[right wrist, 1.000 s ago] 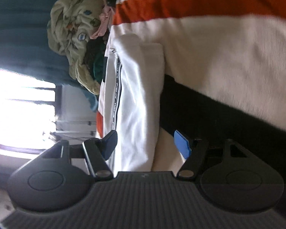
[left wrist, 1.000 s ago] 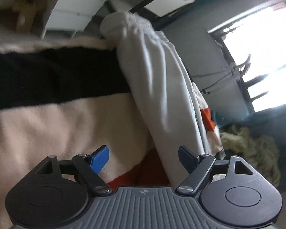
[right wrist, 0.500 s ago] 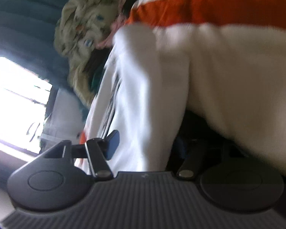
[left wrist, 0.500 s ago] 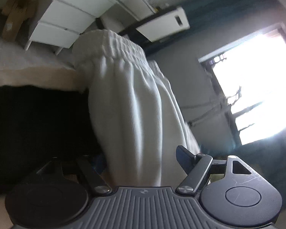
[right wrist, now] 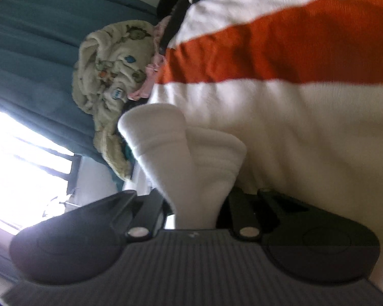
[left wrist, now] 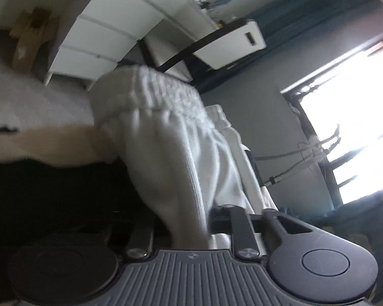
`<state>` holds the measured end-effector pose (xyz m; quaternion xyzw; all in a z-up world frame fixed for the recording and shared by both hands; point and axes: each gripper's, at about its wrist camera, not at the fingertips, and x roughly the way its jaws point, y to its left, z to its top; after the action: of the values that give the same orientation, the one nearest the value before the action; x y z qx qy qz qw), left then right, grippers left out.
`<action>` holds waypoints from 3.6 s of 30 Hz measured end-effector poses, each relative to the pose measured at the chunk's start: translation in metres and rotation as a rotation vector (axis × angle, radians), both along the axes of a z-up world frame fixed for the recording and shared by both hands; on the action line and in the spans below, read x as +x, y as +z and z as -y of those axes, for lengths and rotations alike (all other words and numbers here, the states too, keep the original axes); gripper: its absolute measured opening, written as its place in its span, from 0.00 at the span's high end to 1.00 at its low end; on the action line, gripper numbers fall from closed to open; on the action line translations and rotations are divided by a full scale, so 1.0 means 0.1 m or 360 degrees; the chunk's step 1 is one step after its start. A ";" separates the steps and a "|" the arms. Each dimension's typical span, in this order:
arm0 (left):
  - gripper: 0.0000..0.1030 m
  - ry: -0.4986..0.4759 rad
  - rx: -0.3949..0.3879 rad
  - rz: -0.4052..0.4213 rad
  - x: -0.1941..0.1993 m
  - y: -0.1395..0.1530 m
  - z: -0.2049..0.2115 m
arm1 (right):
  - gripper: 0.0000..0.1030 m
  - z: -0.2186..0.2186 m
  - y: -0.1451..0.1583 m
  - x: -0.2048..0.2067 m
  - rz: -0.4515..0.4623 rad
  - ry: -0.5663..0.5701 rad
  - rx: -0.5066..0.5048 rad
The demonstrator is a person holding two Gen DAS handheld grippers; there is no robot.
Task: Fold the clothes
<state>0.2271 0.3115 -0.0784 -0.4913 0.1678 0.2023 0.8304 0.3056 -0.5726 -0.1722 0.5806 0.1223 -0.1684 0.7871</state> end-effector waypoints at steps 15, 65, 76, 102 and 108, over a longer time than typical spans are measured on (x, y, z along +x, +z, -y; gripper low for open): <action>0.90 -0.0262 0.0014 0.0125 -1.21 0.32 0.49 | 0.88 0.54 0.02 -1.60 0.0039 -0.0173 0.0188; 0.16 -0.1268 0.1372 -0.0420 -1.57 -0.06 3.38 | 0.86 0.33 0.49 -1.75 -0.0028 -0.0026 -0.0596; 0.16 -0.1209 0.1257 -0.0411 -1.61 0.11 3.16 | 0.86 -1.00 1.72 -1.48 0.0057 0.0264 -0.1423; 0.16 -0.1093 0.0741 -0.0079 -1.66 0.31 2.62 | 0.10 -3.73 0.78 -1.50 -0.0003 0.1661 -0.1703; 0.16 -0.1170 0.0649 -0.0011 -1.77 0.34 2.63 | 0.12 -3.44 1.05 -1.77 -0.0013 0.1728 -0.1364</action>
<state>0.0506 0.0488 -0.0443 -0.2237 0.2912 -0.0767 0.9270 0.1288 -0.2283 -0.0670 0.0744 0.3211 0.2138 0.9196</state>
